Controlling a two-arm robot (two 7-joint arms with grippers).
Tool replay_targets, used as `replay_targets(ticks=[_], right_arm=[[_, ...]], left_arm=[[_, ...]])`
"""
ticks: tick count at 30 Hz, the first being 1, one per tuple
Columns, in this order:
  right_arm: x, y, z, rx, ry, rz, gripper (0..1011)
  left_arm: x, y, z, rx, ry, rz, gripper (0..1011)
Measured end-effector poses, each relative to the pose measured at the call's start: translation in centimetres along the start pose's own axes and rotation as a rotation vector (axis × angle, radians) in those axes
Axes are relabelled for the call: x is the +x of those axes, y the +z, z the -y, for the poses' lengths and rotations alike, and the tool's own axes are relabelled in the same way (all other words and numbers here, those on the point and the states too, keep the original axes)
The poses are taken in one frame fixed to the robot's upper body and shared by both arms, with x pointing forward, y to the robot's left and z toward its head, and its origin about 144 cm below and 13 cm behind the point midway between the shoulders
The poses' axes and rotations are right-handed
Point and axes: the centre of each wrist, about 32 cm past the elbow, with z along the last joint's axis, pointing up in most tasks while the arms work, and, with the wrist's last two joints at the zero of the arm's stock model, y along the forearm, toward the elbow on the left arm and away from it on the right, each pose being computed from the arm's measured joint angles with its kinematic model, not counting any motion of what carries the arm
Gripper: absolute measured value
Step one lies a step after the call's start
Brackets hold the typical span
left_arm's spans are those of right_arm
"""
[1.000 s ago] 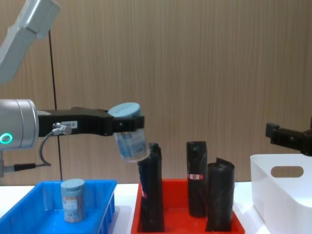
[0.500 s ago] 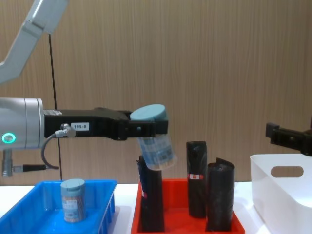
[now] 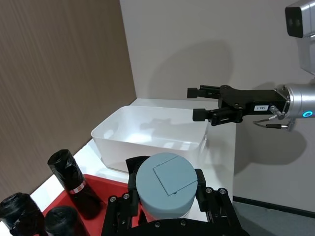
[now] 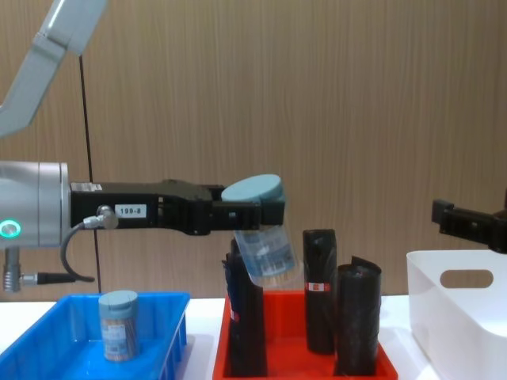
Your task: Pick the cotton swabs from the blue box and place them into the white box.
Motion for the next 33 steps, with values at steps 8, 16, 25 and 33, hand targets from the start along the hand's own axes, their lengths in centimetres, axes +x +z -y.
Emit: replay_targets(ticks=[8, 16, 25, 33], right_arm=[[0.0, 0.0, 0.0, 0.000, 0.000, 0.000, 1002], [0.2, 0.3, 0.0, 0.001, 0.027, 0.007, 1002], [0.6, 1.4, 0.0, 0.004, 0.118, 0.010, 1001], [1.0, 2.5, -0.3, -0.004, 0.218, 0.002, 1002]], left_arm=[[0.1, -0.1, 0.0, 0.000, -0.020, -0.002, 660], [0.1, -0.1, 0.0, -0.001, -0.030, -0.003, 660], [0.1, -0.1, -0.1, -0.001, -0.036, -0.003, 660], [0.1, -0.1, -0.1, -0.001, -0.038, -0.004, 660]])
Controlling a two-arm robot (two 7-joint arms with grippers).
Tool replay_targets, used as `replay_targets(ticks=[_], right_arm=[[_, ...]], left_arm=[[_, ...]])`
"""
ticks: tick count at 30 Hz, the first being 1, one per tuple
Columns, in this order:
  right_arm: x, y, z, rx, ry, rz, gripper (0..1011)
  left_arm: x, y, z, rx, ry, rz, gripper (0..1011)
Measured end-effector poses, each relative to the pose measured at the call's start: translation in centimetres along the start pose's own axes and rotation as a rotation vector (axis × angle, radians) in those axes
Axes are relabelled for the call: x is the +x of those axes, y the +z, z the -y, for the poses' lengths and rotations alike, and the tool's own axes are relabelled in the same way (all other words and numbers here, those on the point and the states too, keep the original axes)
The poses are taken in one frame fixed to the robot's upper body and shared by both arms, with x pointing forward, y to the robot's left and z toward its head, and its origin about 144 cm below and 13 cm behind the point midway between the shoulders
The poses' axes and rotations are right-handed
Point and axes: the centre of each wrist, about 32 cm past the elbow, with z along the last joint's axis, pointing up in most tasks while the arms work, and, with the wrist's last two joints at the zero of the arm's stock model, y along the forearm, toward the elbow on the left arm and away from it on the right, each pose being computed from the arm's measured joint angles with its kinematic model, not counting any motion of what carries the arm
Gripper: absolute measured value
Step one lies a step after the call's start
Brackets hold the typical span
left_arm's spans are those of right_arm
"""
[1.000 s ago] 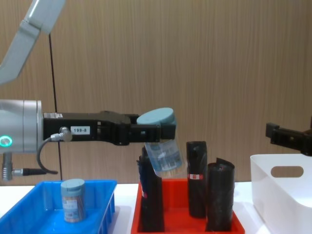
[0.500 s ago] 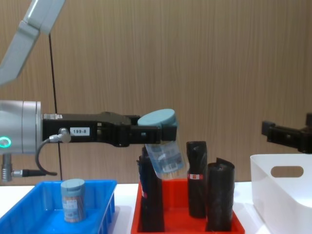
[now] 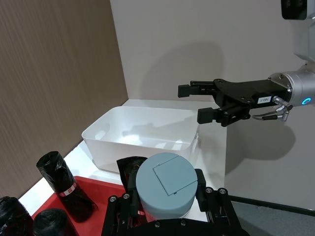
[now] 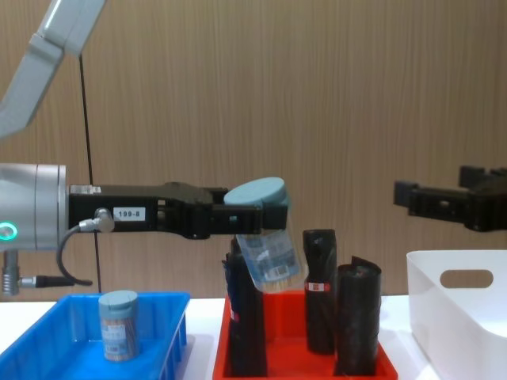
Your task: Pick the cotton swabs from the blue box and place them into the white box.
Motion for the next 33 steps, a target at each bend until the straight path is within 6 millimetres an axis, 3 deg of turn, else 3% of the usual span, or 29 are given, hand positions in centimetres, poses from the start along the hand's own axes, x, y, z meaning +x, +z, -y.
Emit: replay_targets(ticks=[14, 33], right_arm=[[0.9, 1.5, -1.2, -0.045, 0.218, -0.022, 1002], [0.5, 1.0, -3.7, -0.107, 0.387, -0.005, 1002]], left_arm=[[0.0, 0.0, 0.0, 0.000, -0.001, 0.000, 660], [0.0, 0.0, 0.0, 0.000, -0.002, 0.000, 659]])
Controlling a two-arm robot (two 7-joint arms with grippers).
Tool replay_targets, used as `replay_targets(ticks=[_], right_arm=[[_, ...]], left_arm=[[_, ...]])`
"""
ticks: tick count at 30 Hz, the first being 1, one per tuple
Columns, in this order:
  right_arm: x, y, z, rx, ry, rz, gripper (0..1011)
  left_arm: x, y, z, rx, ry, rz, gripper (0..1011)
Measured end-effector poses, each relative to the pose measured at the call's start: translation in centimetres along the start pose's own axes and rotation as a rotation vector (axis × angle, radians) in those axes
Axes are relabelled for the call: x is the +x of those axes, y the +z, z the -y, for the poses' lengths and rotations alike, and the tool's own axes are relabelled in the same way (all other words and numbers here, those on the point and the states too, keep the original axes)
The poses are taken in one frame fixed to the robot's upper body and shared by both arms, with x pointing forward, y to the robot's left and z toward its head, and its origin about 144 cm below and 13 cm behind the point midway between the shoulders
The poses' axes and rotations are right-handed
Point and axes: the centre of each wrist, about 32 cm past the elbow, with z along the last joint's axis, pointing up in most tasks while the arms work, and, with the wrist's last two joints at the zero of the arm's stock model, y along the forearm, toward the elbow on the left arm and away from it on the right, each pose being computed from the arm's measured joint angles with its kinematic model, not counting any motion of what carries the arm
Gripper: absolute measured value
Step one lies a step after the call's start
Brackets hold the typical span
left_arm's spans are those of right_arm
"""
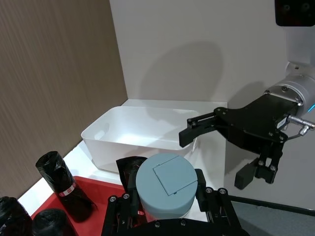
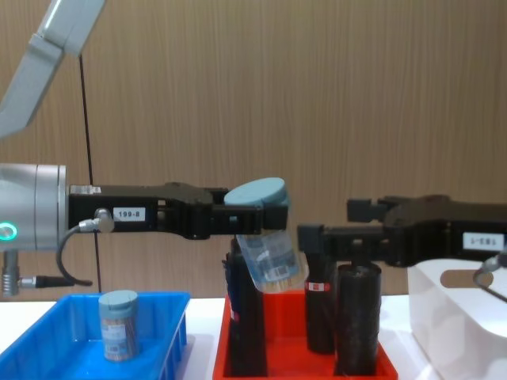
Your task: Pick the cotton swabs from the blue box and place them into the white box.
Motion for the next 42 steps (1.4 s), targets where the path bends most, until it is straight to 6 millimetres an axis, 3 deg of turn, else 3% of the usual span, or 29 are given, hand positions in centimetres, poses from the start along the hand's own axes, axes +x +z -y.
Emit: replay_targets(ticks=[42], right_arm=[[-0.2, -1.6, -4.7, -0.026, 0.034, 0.138, 1002]], left_arm=[[0.0, 0.0, 0.0, 0.000, 0.000, 0.000, 660]])
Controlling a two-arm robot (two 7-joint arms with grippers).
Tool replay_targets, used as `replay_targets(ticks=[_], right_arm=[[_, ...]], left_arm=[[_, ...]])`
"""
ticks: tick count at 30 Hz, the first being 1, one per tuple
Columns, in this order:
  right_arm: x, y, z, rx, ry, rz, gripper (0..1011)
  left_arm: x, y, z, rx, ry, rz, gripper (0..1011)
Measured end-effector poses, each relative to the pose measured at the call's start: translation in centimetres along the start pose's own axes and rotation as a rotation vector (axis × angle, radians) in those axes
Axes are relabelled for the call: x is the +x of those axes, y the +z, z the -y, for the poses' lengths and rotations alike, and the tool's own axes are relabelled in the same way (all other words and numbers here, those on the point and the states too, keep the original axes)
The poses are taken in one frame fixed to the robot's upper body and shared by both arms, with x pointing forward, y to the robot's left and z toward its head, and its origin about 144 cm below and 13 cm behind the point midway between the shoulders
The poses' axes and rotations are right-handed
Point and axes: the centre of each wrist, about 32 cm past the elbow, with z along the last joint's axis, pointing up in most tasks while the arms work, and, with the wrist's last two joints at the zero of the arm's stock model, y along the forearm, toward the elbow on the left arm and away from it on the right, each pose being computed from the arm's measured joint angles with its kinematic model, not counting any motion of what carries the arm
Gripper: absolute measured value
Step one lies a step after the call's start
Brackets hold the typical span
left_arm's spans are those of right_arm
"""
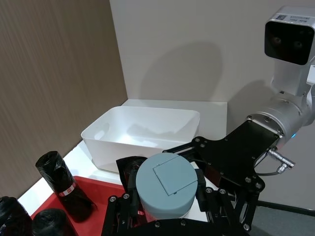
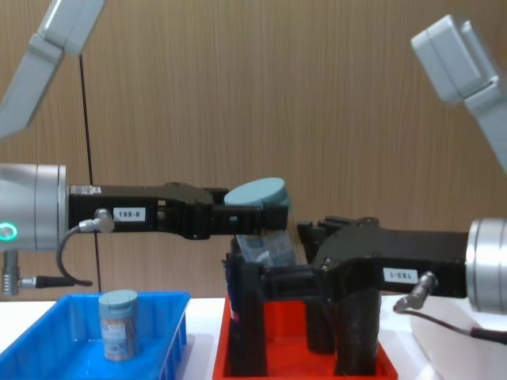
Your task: Pick the cotton swabs from the blue box and place them into the white box.
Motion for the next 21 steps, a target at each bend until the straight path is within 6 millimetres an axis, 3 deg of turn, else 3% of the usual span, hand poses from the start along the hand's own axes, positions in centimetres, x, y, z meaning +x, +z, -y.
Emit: replay_targets(ticks=[21], right_arm=[[-0.4, -0.3, -1.6, -0.017, -0.012, 0.067, 1002]], left_arm=[[0.0, 0.0, 0.0, 0.000, 0.000, 0.000, 660]])
